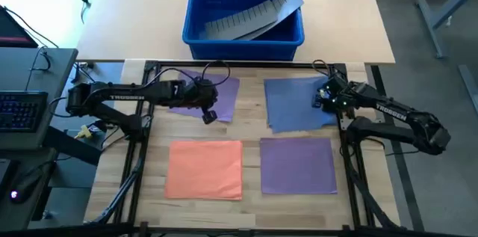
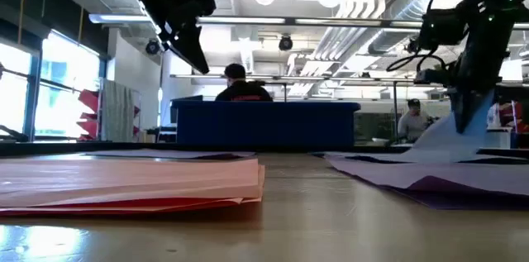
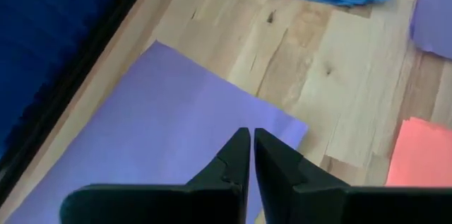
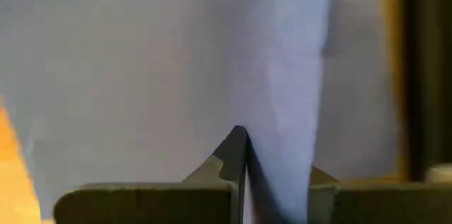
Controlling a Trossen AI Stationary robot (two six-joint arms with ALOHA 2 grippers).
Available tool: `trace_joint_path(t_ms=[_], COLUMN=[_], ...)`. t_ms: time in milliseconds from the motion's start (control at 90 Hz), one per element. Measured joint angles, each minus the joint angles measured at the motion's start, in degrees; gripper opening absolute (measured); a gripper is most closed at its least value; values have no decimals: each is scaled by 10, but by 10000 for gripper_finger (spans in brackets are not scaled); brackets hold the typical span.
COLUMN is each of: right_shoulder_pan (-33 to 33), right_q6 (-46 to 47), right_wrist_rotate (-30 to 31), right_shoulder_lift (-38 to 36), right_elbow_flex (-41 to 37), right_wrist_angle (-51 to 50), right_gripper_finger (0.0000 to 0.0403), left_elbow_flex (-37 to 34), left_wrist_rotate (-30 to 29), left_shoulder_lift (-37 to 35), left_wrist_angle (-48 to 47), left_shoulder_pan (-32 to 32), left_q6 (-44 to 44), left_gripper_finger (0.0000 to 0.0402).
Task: Organize paper
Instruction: Stack the blue paper on top of the blue paper
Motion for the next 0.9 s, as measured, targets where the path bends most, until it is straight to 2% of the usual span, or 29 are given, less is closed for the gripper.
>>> trace_joint_path(t_ms=[189,489,900], right_shoulder_pan=[-1,-29,-32], right_q6=[29,-7,-33], right_wrist_rotate=[4,13,29], right_shoulder_lift=[0,0,0], right_elbow_flex=[-23,-20,-20], right_wrist_angle=[72,55,44], right_gripper_finger=[0,0,0], left_elbow_flex=[0,0,0], left_wrist_rotate=[12,19,21], left_shoulder_lift=[9,9,9], left_wrist_angle=[0,0,0], left_shoulder_pan=[0,0,0], left_q6=[0,7,10], left_gripper_finger=[0,0,0])
